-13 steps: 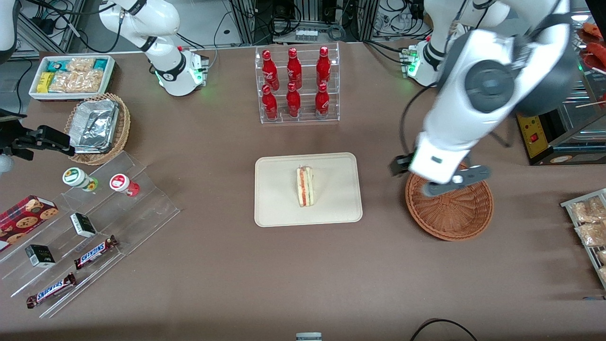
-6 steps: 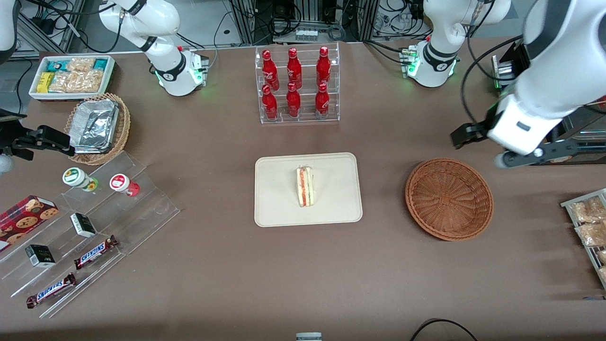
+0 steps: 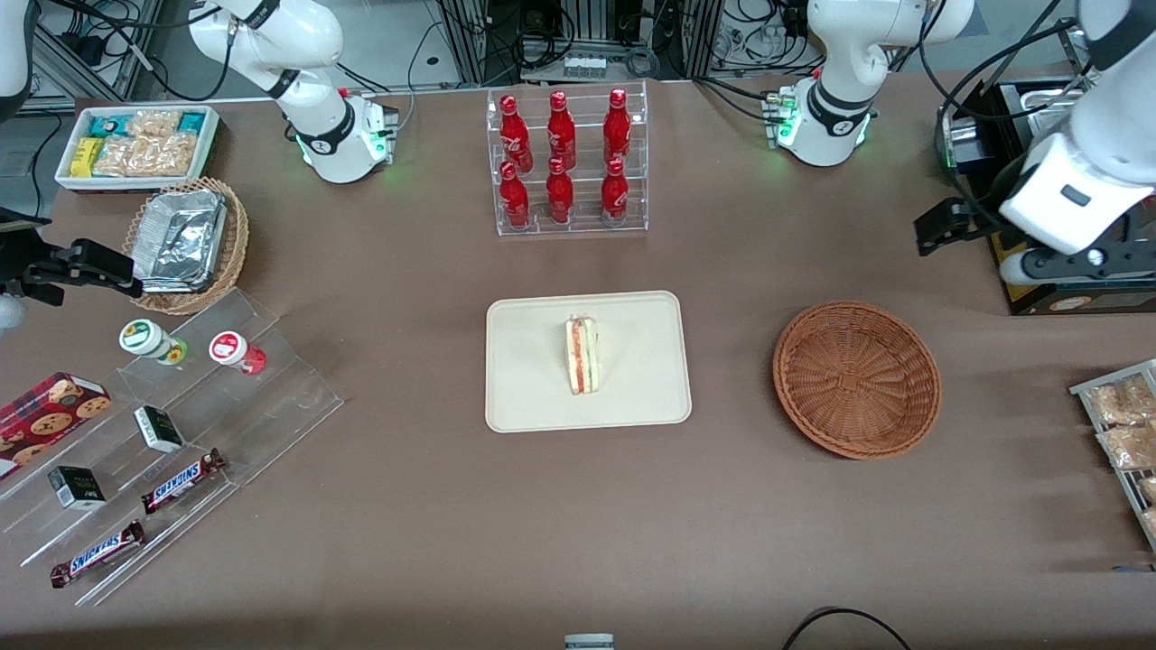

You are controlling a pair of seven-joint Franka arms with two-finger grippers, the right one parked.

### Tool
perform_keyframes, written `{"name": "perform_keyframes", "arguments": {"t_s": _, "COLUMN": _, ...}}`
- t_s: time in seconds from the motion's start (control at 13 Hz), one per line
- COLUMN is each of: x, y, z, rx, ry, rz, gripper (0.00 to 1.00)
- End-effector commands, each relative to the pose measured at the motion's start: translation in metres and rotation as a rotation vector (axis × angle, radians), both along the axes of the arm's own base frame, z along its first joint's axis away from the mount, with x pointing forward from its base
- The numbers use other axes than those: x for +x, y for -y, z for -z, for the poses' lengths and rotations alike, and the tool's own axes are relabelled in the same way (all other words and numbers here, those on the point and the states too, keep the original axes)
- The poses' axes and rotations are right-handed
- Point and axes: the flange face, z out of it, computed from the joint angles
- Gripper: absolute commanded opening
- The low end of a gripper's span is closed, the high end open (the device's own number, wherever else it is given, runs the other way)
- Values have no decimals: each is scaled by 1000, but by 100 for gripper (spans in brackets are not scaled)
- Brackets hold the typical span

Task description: Place sandwich from basket to tray

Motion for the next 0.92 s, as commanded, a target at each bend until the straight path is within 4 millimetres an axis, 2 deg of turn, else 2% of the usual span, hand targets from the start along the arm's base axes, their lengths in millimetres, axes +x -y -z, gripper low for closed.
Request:
{"name": "perform_keyframes", "arguments": {"t_s": 0.0, "x": -11, "y": -24, "z": 4, "rx": -21, "ry": -11, "rz": 20, "gripper": 99}}
{"name": "perform_keyframes", "arguments": {"t_s": 0.15, "x": -8, "y": -35, "z": 4, "rx": -28, "ry": -2, "rz": 54, "gripper": 99}}
{"name": "perform_keyframes", "arguments": {"t_s": 0.31, "x": -8, "y": -58, "z": 3, "rx": -39, "ry": -2, "rz": 71, "gripper": 99}}
{"name": "perform_keyframes", "arguments": {"t_s": 0.38, "x": -8, "y": -63, "z": 2, "rx": -39, "ry": 0, "rz": 66, "gripper": 99}}
{"name": "perform_keyframes", "arguments": {"t_s": 0.62, "x": -8, "y": -61, "z": -2, "rx": -39, "ry": 6, "rz": 68, "gripper": 99}}
{"name": "perform_keyframes", "arguments": {"t_s": 0.85, "x": -21, "y": -60, "z": -16, "rx": -36, "ry": 30, "rz": 70, "gripper": 99}}
